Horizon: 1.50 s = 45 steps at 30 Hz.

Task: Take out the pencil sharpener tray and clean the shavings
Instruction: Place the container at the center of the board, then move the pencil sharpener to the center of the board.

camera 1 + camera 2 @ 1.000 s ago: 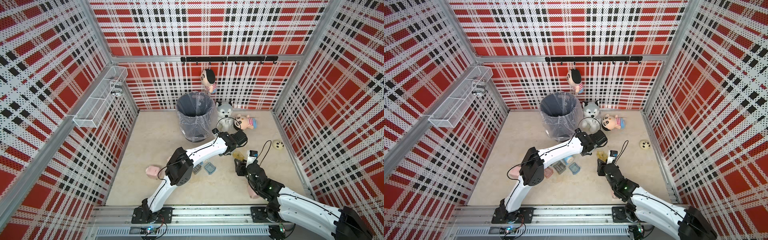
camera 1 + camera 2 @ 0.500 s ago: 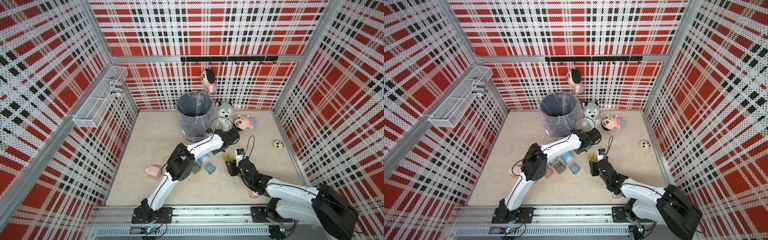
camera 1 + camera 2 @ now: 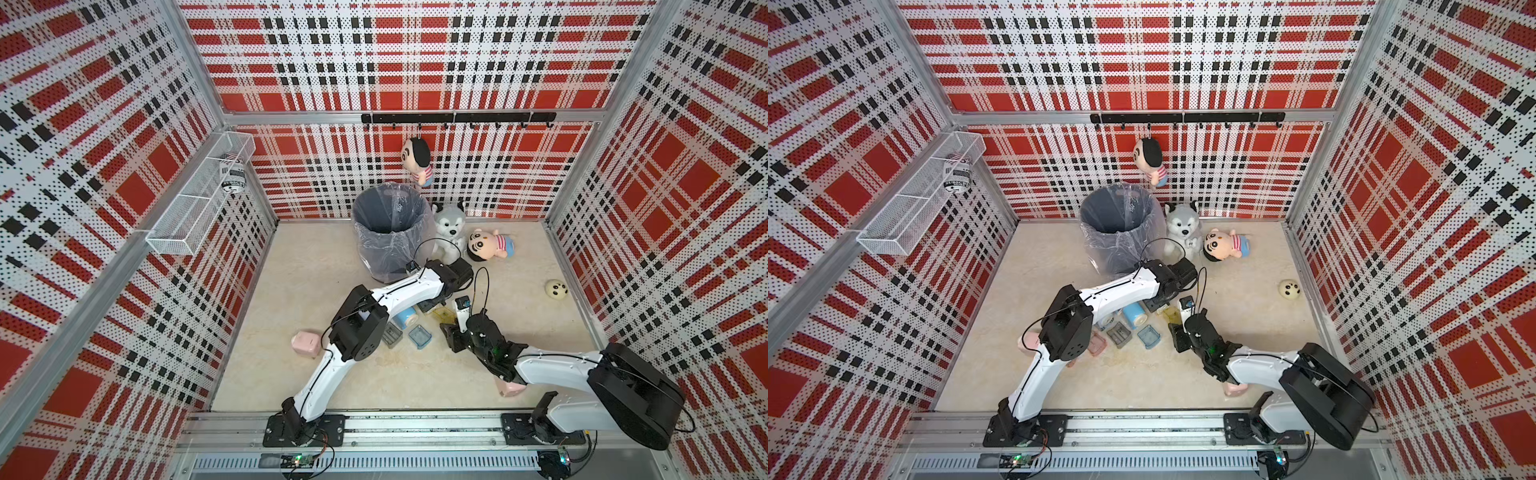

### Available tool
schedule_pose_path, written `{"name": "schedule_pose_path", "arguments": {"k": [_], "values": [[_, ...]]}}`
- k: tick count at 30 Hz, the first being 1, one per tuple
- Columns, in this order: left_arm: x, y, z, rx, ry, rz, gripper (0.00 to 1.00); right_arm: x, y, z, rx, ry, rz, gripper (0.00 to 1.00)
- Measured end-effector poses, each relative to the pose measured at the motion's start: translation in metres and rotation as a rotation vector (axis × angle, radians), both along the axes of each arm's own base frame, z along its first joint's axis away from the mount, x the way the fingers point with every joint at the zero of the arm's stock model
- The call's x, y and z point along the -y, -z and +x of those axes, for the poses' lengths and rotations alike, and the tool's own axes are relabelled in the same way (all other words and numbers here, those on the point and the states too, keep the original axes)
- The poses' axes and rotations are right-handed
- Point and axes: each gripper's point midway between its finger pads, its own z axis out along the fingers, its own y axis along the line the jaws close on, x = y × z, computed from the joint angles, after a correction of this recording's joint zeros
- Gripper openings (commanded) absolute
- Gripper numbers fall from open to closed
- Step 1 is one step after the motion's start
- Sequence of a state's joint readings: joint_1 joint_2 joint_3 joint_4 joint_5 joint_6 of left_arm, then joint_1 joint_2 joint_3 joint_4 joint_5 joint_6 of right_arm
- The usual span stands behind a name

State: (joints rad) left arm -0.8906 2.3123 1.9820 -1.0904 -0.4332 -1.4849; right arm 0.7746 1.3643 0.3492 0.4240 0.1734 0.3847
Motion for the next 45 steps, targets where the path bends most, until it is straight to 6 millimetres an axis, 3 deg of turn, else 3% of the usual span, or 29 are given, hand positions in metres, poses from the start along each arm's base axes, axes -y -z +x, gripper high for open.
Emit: {"name": "schedule_pose_path", "arguments": {"k": [7,12,16,22,26,31,34,38,45], "values": [[0.000,0.004,-0.004,-0.016,0.000,-0.002,0.73,-0.005,0.017,0.002,-0.023,-0.008,-0.028,0.49],[0.005,0.001,-0.008,-0.016,0.010,-0.011,0.82,-0.009,0.021,0.005,-0.025,-0.009,-0.030,0.61],[0.012,-0.010,-0.013,0.002,0.026,-0.028,0.84,-0.009,0.020,0.006,-0.021,-0.006,-0.028,0.66],[0.012,-0.032,-0.016,0.036,0.024,-0.059,0.95,-0.010,-0.002,0.007,0.015,-0.002,0.016,0.76],[0.014,-0.057,-0.024,0.074,0.028,-0.094,0.99,-0.007,-0.026,0.003,0.033,0.013,0.062,1.00],[0.012,-0.086,-0.035,0.122,0.037,-0.130,0.98,0.001,-0.060,-0.001,0.001,0.071,0.110,1.00],[0.013,-0.101,-0.054,0.126,0.071,-0.150,0.98,0.012,-0.077,-0.006,-0.044,0.140,0.141,1.00],[0.010,-0.125,-0.076,0.160,0.115,-0.174,0.98,0.042,-0.077,-0.018,-0.132,0.279,0.115,1.00],[-0.024,-0.155,-0.081,0.266,0.103,-0.171,0.98,0.102,-0.076,-0.046,-0.289,0.589,0.043,1.00]]}}
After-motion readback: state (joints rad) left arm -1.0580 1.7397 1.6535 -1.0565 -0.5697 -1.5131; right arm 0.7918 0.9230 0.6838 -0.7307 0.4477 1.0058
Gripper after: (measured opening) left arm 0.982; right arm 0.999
